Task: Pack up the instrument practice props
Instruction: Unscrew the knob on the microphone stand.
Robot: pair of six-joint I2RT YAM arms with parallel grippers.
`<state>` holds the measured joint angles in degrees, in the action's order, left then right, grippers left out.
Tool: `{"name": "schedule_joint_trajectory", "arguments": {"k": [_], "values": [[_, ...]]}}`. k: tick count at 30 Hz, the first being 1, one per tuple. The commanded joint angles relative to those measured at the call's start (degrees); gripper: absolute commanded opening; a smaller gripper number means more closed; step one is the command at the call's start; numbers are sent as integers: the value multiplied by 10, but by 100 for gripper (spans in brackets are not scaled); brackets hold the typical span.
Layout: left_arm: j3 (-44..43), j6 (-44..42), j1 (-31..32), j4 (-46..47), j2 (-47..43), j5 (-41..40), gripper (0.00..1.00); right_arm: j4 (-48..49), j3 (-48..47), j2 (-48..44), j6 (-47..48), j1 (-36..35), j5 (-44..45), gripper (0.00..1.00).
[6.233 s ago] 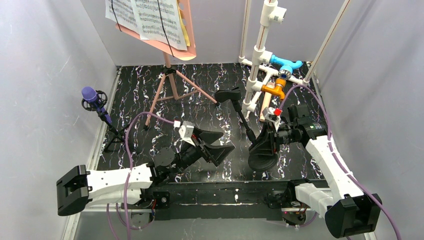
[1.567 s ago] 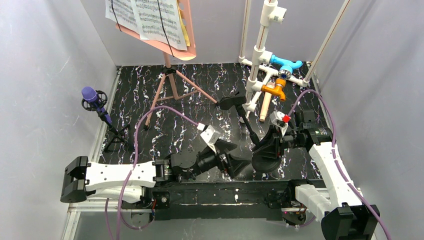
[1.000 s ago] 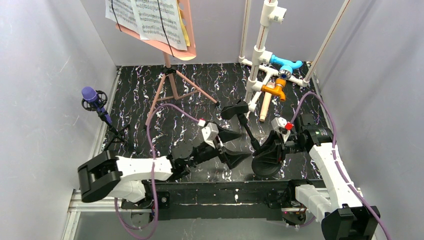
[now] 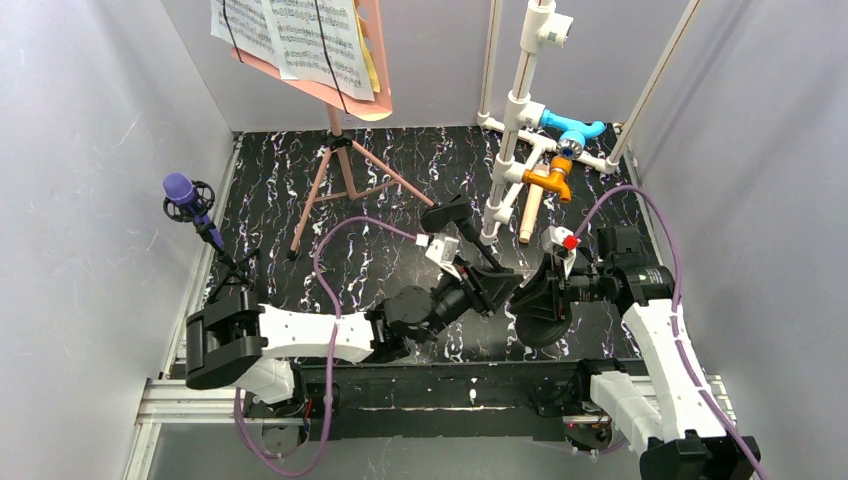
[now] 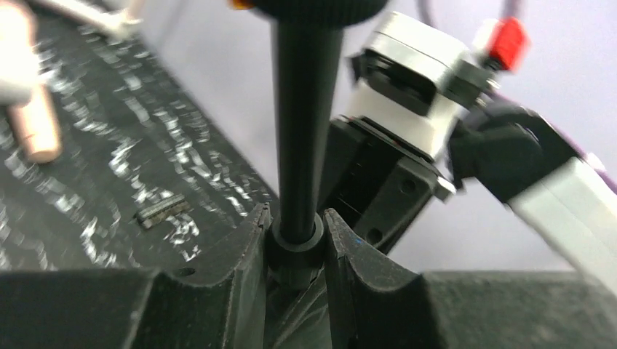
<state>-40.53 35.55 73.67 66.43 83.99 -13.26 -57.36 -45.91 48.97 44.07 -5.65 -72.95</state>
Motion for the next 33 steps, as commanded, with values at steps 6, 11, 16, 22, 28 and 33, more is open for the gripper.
{"name": "schedule_joint_trajectory", "arguments": {"k": [6, 11, 16, 22, 28, 33], "values": [[-209, 293, 121, -526, -35, -423, 0, 206, 10, -41, -204, 11, 163, 1], [-343, 329, 129, -729, 15, -497, 0, 230, 13, -57, -228, 11, 195, 1], [-497, 415, 138, -956, 112, -515, 0, 283, 30, -88, -282, 14, 216, 1], [-510, 440, 138, -976, 128, -493, 0, 320, 44, -117, -319, 16, 228, 1], [-451, 421, 137, -940, 85, -493, 32, 319, 50, -116, -333, 17, 211, 1], [-336, 326, 136, -772, 24, -453, 74, 314, 46, -105, -330, 17, 173, 1]]}}
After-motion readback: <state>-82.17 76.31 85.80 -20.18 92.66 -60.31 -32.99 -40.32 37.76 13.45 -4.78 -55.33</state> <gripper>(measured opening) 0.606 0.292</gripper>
